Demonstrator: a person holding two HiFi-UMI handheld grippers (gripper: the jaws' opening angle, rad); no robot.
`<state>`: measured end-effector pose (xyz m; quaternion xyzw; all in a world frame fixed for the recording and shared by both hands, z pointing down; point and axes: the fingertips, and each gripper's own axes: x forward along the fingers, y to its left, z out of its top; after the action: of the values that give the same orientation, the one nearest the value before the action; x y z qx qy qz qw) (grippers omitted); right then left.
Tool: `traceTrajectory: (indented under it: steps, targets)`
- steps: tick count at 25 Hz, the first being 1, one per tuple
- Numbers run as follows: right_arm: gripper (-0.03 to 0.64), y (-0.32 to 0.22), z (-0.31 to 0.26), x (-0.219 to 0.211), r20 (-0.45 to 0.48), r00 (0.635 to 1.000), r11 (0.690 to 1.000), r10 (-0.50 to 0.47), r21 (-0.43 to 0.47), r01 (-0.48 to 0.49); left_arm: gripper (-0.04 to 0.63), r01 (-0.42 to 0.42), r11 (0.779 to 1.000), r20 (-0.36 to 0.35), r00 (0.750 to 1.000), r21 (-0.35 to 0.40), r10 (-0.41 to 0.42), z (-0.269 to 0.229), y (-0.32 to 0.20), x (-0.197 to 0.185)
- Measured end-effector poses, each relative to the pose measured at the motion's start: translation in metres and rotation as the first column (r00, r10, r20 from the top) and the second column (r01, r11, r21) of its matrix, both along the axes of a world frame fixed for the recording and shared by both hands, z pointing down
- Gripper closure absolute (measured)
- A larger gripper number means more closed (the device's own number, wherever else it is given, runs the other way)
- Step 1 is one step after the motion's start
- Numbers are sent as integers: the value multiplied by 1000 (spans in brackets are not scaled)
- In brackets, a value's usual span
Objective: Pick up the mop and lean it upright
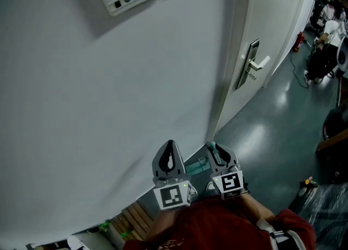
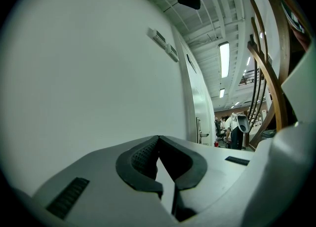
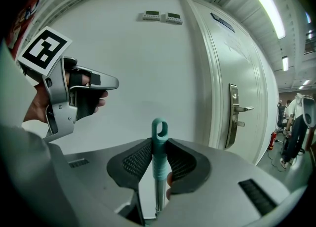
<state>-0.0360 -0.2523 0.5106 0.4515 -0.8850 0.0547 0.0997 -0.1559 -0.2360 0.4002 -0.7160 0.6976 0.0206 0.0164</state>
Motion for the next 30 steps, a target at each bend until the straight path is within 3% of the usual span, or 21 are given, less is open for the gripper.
traceTrajectory:
  steps: [12,16,21,30]
  targets:
    - [509,-48,12,-28,-14,1000,998,-17,54,18,583,4,1000,10,1000,8,-4,-2,4,0]
    - [509,-66,10,-45,9,1000,1000,-14,13,14,582,17,1000,5,1000,6,-17,-1,6,-2]
    - [509,-89,16,-64,-19,1000,998,-18,52,19,582,28,1000,8,1000,-5,-28,1,9,-6]
    - [509,-95,12,-81,24,999,999,-37,15,37,583,51,999,6,999,-12,-51,3,13,-15]
